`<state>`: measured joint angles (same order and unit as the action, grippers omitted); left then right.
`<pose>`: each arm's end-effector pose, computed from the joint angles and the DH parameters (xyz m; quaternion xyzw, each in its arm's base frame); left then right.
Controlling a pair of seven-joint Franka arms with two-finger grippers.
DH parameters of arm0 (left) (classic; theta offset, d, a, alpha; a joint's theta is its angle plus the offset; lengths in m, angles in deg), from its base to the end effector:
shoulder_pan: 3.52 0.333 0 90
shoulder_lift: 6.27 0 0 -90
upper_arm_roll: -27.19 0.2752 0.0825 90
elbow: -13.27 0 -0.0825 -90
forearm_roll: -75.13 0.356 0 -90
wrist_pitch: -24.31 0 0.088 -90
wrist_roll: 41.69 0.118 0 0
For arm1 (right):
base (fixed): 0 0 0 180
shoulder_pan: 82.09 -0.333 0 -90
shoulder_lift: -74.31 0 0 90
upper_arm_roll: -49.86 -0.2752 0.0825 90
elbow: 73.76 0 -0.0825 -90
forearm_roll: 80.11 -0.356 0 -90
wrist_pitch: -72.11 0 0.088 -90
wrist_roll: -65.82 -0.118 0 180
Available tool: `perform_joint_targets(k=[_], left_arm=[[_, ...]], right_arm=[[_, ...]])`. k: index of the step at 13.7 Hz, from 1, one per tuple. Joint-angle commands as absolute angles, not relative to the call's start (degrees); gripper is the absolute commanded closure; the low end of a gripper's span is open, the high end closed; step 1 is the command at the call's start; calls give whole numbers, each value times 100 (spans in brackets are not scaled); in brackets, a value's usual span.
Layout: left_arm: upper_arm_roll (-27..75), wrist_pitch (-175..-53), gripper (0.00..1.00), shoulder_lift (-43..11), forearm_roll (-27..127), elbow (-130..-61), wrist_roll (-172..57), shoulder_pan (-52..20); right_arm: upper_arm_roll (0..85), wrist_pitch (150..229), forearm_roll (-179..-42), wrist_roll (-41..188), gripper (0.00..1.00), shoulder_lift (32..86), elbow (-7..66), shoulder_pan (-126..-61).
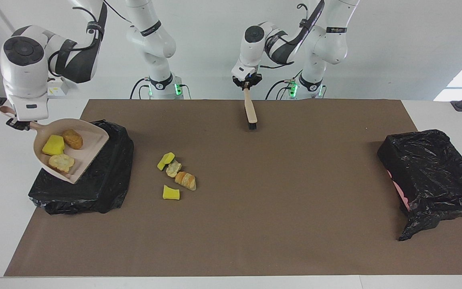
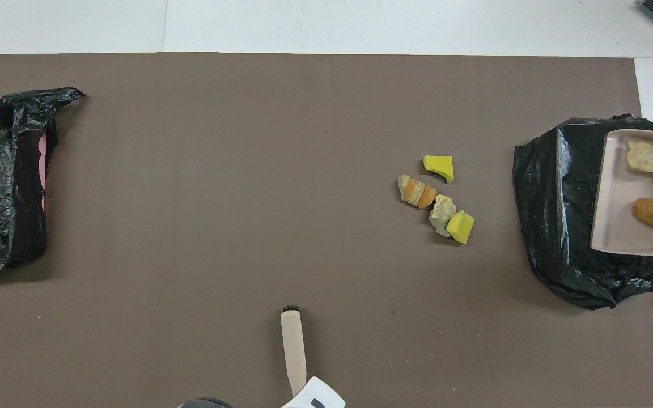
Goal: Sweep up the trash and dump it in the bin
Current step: 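Carry the dustpan to the black bag and tip scraps in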
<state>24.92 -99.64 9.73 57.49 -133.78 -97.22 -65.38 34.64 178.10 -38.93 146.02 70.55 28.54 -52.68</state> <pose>0.1621 -0.3664 0.3222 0.9912 0.0202 -0.1310 0.0060 0.5267 -0.1968 0.4863 0.7350 0.5924 -0.2413 0.2252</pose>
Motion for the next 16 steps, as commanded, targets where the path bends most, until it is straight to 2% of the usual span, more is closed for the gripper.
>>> perform_joint_targets(k=[1,9,10,11,14,15,16], left_arm=[[2578,-10137,100,1035,5632,-13535,-9742,-6654],[2596,-10242,100,876,5623,-13526,-9346,-6575],[2596,-10242,92,850,5623,-13526,-9346,-6566],[2596,-10234,91,850,5614,-13526,-9355,-6549],[2604,-10155,69,798,5614,-13492,-9338,-6390],[2622,-10154,49,745,5623,-13439,-9294,-6373],[2648,-10207,21,605,5632,-13308,-9146,-6320]], right_arm=[[3368,17881,-2987,14948,100,7062,3108,-5422],[3368,17890,-1148,15624,100,7158,3522,-6326],[3368,17742,-1112,15634,100,7193,3522,-6441],[3368,17444,-1051,15635,100,7202,3505,-6599],[3360,16644,-944,15556,100,7281,3234,-7127],[3325,16572,-1031,15442,100,7342,3171,-7128],[3290,16502,-1085,15163,100,7456,3145,-7154]])
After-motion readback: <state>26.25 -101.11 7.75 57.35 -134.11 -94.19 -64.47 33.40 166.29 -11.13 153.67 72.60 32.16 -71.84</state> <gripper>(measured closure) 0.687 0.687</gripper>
